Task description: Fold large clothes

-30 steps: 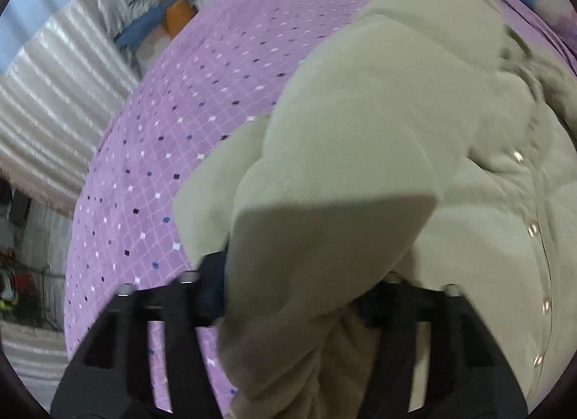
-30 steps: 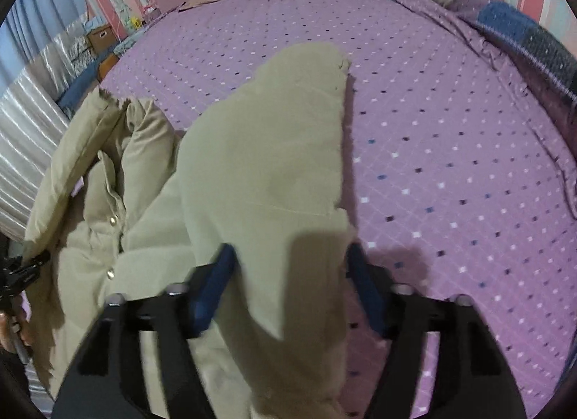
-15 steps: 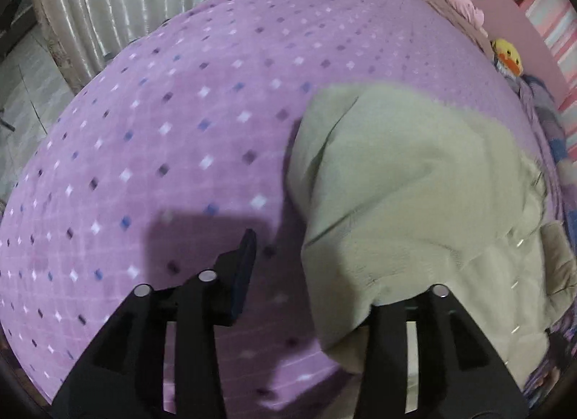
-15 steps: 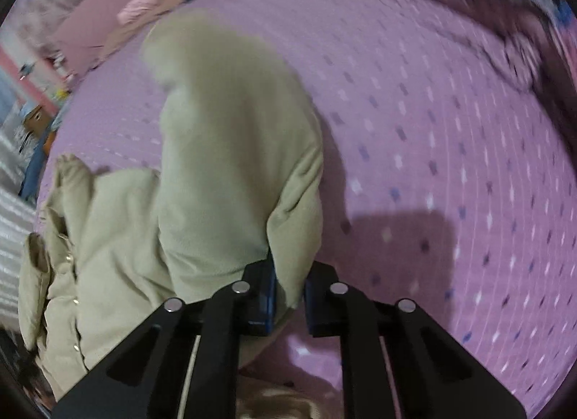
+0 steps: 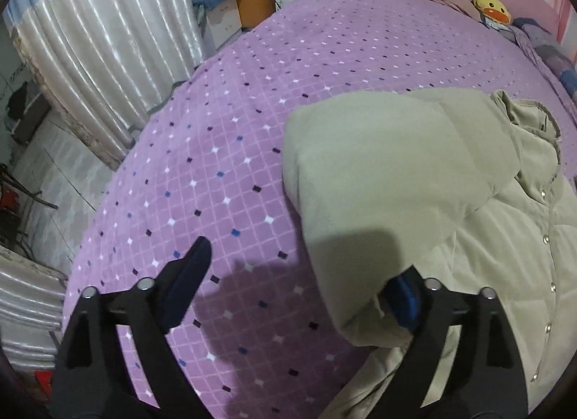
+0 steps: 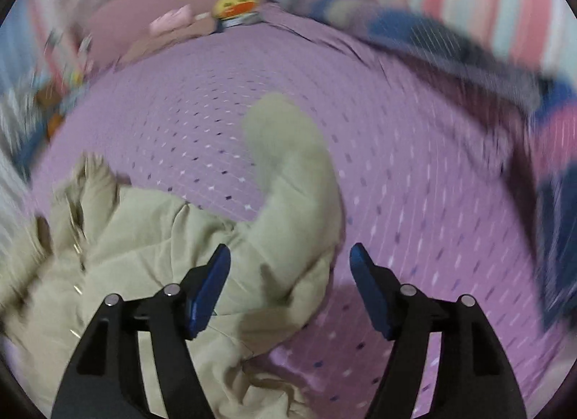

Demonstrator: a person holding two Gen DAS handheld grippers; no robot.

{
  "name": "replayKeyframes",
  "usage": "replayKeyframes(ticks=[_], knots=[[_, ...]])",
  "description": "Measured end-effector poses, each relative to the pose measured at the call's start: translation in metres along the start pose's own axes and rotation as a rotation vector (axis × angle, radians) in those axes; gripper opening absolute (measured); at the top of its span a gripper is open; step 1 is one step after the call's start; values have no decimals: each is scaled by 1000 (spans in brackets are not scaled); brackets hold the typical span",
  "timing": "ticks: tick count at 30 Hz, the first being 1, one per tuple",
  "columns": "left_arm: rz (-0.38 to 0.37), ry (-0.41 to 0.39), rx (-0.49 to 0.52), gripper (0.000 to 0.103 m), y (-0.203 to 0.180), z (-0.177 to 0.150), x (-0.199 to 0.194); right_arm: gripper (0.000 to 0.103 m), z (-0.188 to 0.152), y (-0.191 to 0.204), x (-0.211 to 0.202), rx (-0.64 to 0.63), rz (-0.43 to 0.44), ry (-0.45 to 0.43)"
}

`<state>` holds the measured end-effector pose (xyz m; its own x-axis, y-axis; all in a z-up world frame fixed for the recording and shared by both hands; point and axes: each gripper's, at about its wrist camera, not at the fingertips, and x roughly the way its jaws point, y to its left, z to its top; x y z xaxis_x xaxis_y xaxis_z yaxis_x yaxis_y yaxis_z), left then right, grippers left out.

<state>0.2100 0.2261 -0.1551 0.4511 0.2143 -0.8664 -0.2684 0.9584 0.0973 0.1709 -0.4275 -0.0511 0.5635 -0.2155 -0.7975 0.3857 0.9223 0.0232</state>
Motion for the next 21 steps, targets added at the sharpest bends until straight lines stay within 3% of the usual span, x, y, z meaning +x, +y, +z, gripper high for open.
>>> replayKeyframes(ticks=[2,8,12,16,21], knots=[[-3,5,20,100,-9,-5,-1,77,1,28,3,-122,-22,-13],[-79,31,-21,100,16,-43,0,78,-14,92,31,-308,32,51],[-69,-47,-55,100,33,-53,-30,78,-25,114,35,-385,36,57],[-77,-78,33,100,0,-26,-39,81,-25,117,36,-385,59,73],[-83,-71,196,100,-71,14,-15,81,-22,118,37,-366,75,84]])
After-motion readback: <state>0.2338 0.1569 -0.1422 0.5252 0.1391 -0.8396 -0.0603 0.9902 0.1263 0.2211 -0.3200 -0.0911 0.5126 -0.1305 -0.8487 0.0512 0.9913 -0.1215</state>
